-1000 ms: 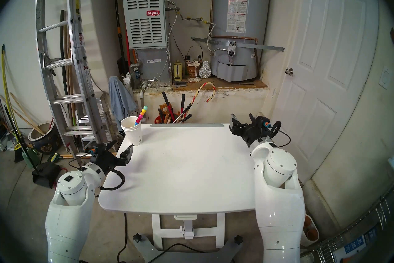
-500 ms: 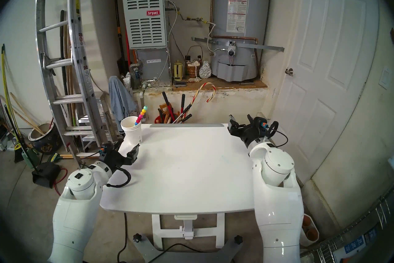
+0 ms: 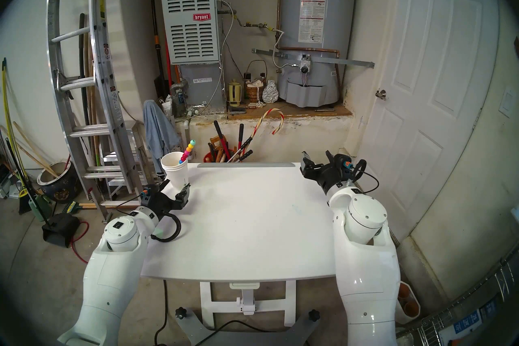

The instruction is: Switch the marker to another color

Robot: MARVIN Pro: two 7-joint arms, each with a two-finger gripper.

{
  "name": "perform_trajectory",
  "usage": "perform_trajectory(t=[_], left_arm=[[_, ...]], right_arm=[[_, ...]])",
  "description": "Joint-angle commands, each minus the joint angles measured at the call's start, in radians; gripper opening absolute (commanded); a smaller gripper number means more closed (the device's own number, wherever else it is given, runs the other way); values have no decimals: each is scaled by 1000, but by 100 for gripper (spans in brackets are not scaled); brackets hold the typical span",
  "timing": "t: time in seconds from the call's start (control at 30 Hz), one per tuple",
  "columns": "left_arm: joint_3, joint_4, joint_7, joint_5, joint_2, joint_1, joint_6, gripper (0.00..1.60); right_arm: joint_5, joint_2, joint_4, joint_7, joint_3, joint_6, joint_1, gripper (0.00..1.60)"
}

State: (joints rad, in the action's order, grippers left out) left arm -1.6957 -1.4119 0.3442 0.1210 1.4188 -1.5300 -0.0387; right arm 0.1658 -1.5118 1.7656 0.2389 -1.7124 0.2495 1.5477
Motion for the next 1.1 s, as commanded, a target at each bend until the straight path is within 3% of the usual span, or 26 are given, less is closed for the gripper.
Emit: perform_trajectory(t=[0.0, 1.07], left_arm=[[3, 30, -8, -7, -6, 83, 46, 160], [18, 207, -23, -6, -7, 184, 137, 160]], right_arm=[[4, 0, -6, -2, -6, -18, -33, 160], [2, -1, -54, 7, -3, -43, -59, 160]])
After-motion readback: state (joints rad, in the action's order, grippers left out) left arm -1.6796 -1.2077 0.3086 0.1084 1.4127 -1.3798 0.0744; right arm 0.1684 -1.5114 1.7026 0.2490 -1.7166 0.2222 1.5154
